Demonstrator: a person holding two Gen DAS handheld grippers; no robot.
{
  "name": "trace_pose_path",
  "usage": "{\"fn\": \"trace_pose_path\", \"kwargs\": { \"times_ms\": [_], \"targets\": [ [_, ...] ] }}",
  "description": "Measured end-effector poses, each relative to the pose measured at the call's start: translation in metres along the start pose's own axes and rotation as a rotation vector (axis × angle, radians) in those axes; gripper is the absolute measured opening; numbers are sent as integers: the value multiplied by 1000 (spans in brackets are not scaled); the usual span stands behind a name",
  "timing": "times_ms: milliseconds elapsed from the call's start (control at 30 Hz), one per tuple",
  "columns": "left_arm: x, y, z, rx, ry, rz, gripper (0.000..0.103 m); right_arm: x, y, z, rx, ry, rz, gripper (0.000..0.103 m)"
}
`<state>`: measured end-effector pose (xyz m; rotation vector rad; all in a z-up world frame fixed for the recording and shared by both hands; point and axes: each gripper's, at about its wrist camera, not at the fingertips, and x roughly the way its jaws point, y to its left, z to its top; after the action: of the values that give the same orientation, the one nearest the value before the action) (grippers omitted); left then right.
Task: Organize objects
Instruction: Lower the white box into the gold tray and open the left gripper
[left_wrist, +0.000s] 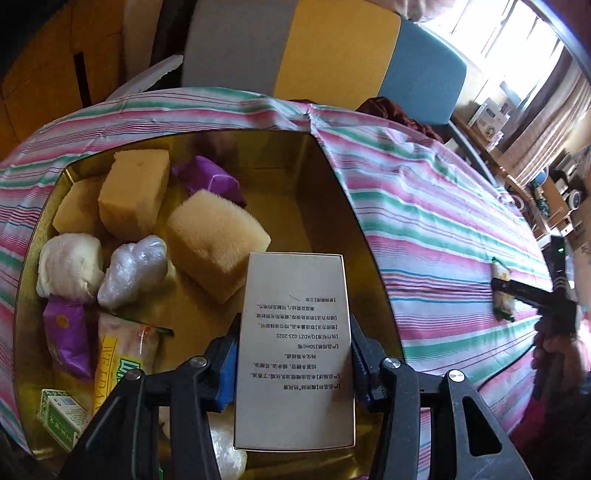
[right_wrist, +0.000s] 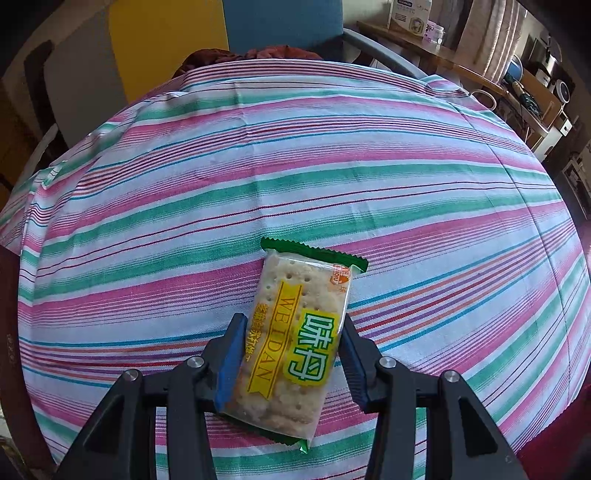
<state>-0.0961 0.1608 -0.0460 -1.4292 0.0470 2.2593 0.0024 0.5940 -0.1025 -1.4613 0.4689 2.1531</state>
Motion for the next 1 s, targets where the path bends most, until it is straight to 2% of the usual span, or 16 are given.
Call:
{"fn": "trace_pose_path", "kwargs": {
  "times_ms": [167,567,700,1000],
  "targets": [
    [9,-1,-2,22,-8,50,51,-5,4,-6,-8,-1,-4,49],
    [11,-8,-8,21,-3,45,56,-7,7,-6,-11,-2,-7,49],
    [-2,-9,-8,29,-38,51,61,-8,8,-7,-11,-2,-7,49],
    [-43,-7,-14,47,-158,105,63,-14,15,-17,-20,-7,-14,49]
  ]
}}
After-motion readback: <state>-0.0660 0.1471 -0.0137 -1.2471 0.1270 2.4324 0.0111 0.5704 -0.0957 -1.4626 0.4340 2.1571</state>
